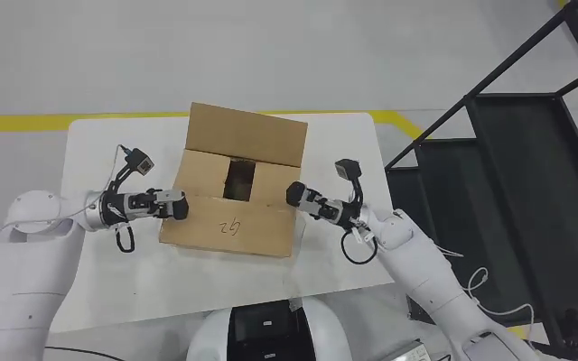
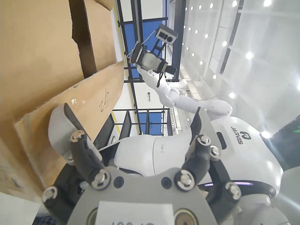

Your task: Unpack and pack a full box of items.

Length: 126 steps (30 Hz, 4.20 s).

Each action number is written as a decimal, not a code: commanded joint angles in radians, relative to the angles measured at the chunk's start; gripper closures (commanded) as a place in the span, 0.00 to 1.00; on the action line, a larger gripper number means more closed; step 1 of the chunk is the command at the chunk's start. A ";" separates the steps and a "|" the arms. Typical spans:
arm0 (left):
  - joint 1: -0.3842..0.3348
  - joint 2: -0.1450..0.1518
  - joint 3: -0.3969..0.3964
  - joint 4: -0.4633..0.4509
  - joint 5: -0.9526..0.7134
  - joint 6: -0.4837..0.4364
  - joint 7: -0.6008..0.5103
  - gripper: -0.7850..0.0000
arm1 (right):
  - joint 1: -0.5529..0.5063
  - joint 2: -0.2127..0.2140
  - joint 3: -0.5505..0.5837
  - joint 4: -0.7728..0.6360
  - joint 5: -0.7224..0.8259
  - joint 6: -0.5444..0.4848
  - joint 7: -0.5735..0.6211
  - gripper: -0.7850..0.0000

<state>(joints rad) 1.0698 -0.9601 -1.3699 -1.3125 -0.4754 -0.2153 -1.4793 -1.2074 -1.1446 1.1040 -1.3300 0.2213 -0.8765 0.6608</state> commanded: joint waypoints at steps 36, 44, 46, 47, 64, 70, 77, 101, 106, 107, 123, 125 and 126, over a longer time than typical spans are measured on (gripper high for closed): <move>0.097 0.040 -0.044 -0.138 0.029 0.017 0.012 0.00 | 0.119 -0.061 -0.024 0.106 -0.464 0.004 -0.449 0.00; 0.104 0.042 -0.040 -0.154 0.010 0.001 0.030 0.00 | 0.027 -0.038 -0.010 -0.012 -0.505 -0.002 -0.322 0.00; 0.100 0.042 -0.040 -0.157 0.003 -0.006 0.046 0.00 | 0.012 -0.036 -0.012 -0.037 -0.521 0.008 -0.306 0.00; 0.098 0.041 -0.039 -0.157 0.000 -0.010 0.058 0.00 | 0.005 -0.035 -0.013 -0.048 -0.526 0.015 -0.302 0.00; -0.011 0.030 0.036 -0.039 0.087 -0.028 0.176 0.00 | -0.049 -0.020 0.015 -0.144 -0.534 0.044 -0.278 0.00; -0.014 0.037 0.024 -0.025 0.111 -0.019 0.164 0.00 | -0.124 0.001 0.061 -0.222 -0.450 0.011 -0.225 0.00; -0.014 0.039 0.022 -0.024 0.113 -0.017 0.167 0.00 | -0.278 0.048 0.150 -0.335 -0.295 0.084 0.005 0.00; -0.014 0.039 0.022 -0.024 0.113 -0.017 0.167 0.00 | -0.414 0.071 0.159 -0.327 -0.891 0.316 -0.228 0.00; -0.014 0.039 0.022 -0.024 0.113 -0.017 0.167 0.00 | -0.389 0.063 0.107 -0.304 -1.040 0.375 -0.277 0.00; -0.014 0.039 0.022 -0.024 0.113 -0.017 0.167 0.00 | -0.381 0.061 0.094 -0.299 -1.063 0.387 -0.284 0.00; -0.014 0.039 0.022 -0.024 0.113 -0.017 0.167 0.00 | -0.302 0.021 -0.002 -0.241 -1.190 0.679 -0.473 0.00; -0.014 0.039 0.022 -0.024 0.113 -0.017 0.167 0.00 | -0.295 0.018 0.000 -0.246 -1.182 0.687 -0.482 0.00; -0.014 0.039 0.022 -0.024 0.113 -0.017 0.167 0.00 | -0.293 0.017 0.001 -0.249 -1.186 0.699 -0.484 0.00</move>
<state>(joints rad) 1.0557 -0.9210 -1.3477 -1.3364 -0.3621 -0.2324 -1.3120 -1.5028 -1.1266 1.1044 -1.5761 -0.9612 -0.1880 0.1789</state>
